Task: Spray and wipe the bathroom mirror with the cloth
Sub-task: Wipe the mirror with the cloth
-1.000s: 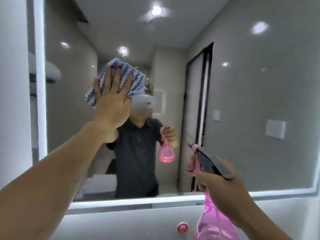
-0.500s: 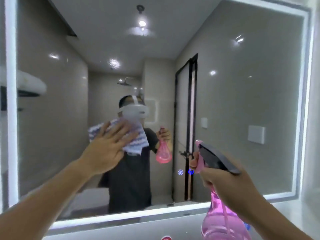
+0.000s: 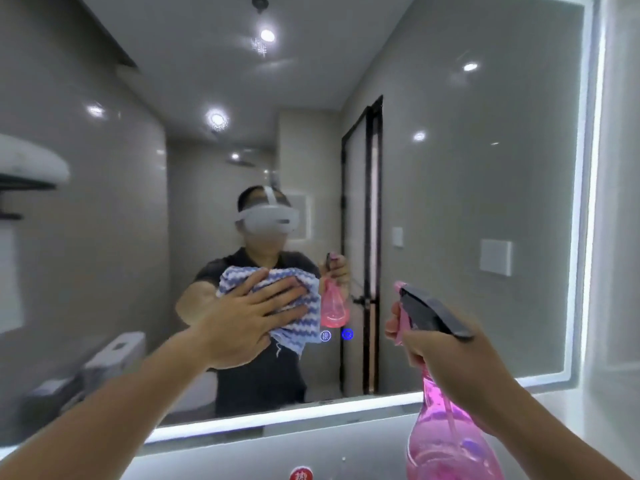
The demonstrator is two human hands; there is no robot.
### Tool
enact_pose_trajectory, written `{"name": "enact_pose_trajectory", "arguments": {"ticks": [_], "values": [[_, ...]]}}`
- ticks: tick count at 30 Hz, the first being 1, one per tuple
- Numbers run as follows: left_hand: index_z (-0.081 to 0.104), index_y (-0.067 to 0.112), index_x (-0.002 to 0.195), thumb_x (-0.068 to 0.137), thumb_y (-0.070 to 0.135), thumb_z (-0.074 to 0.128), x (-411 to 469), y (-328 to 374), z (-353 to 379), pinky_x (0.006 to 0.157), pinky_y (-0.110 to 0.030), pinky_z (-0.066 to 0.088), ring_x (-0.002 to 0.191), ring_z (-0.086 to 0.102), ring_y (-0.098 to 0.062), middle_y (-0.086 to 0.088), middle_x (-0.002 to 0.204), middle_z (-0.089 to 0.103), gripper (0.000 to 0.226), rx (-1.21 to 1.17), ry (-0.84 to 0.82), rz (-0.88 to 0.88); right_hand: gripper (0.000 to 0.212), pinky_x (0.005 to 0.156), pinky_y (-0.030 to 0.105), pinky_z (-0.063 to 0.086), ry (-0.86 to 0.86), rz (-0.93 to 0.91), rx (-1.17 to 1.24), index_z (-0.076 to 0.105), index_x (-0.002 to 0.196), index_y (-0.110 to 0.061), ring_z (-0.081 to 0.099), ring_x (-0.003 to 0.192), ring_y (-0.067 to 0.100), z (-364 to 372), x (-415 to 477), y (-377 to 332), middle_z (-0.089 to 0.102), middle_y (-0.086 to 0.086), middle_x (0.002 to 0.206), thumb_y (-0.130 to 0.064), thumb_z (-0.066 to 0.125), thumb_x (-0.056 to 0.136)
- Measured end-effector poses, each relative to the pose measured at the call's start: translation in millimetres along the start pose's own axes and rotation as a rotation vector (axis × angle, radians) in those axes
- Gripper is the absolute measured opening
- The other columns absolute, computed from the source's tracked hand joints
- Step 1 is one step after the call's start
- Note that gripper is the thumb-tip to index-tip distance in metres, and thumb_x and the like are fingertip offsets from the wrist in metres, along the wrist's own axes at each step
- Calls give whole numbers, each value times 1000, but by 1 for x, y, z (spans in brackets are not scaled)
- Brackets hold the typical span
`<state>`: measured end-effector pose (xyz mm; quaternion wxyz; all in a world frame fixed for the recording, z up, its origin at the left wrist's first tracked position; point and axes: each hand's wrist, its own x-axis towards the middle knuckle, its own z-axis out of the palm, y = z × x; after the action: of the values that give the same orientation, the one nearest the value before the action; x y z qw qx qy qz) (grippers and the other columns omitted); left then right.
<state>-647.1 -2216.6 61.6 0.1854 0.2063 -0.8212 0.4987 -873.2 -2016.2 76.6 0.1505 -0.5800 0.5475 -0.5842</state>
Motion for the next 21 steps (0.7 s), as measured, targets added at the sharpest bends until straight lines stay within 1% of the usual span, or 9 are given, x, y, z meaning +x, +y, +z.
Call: {"name": "enact_pose_trajectory", "arguments": {"ticks": [2, 3, 6, 9, 12, 15, 16, 18, 21], "values": [[32, 22, 144, 87, 30, 31, 28, -25, -15, 113, -47, 13, 140, 26, -29, -8, 151, 34, 57, 27, 54, -183, 15, 44, 22, 25, -47, -26, 17, 52, 76, 12, 29, 49, 13, -12, 1, 15, 49, 34, 68, 9, 48, 62], [27, 21, 145, 87, 30, 29, 50, -35, -24, 113, -45, 9, 142, 20, -28, -10, 153, 30, 58, 0, 100, -341, 10, 42, 20, 24, -73, -33, 36, 52, 71, 10, 27, 46, 11, -20, 2, 22, 43, 25, 57, 9, 48, 61], [12, 24, 150, 89, 31, 30, 134, -38, -40, 115, -44, -7, 146, -4, -24, -6, 160, 5, 63, -92, 157, -718, 10, 38, 17, 26, -118, -46, 83, 49, 59, 0, 26, 40, 6, -48, 8, 40, 37, 4, 51, 10, 50, 63], [10, 25, 149, 90, 33, 27, 189, 12, -31, 114, -43, -14, 145, -9, -21, -5, 160, 5, 62, -55, 145, -574, 11, 34, 13, 26, -147, -39, 141, 45, 59, 3, 26, 35, 3, -76, 18, 55, 36, -4, 43, 12, 49, 64], [31, 24, 145, 87, 26, 30, 173, 77, -15, 117, -50, 0, 143, 8, -25, -5, 155, 25, 59, -23, 66, -263, 28, 34, 13, 24, -163, -70, 193, 41, 49, -11, 25, 38, 5, -90, 28, 66, 33, -7, 38, 13, 48, 63], [39, 23, 142, 87, 26, 37, 135, 75, -18, 116, -45, 7, 140, 19, -29, -5, 151, 32, 55, 55, -83, -36, 34, 36, 14, 22, -219, -75, 253, 40, 48, -14, 24, 40, 6, -89, 32, 68, 33, -6, 41, 15, 46, 63], [39, 20, 141, 87, 28, 36, 128, 59, -22, 114, -42, 5, 138, 21, -30, -6, 150, 32, 54, 76, -51, -87, 32, 35, 13, 22, -234, -77, 271, 38, 49, -12, 25, 38, 5, -87, 33, 67, 33, -7, 40, 16, 46, 64], [34, 15, 141, 88, 30, 30, 114, 20, -29, 113, -41, 5, 139, 23, -34, -13, 149, 27, 55, 47, 42, -390, 35, 32, 10, 24, -275, -76, 327, 37, 48, -11, 31, 31, 2, -85, 36, 64, 38, -9, 33, 18, 45, 67], [30, 4, 143, 89, 28, 23, 67, -14, -26, 112, -54, 15, 140, 20, -41, -25, 151, 25, 59, 15, 106, -750, 41, 30, 6, 26, -307, -41, 369, 43, 51, -17, 38, 27, -1, -85, 38, 63, 44, -13, 30, 19, 43, 70]]}}
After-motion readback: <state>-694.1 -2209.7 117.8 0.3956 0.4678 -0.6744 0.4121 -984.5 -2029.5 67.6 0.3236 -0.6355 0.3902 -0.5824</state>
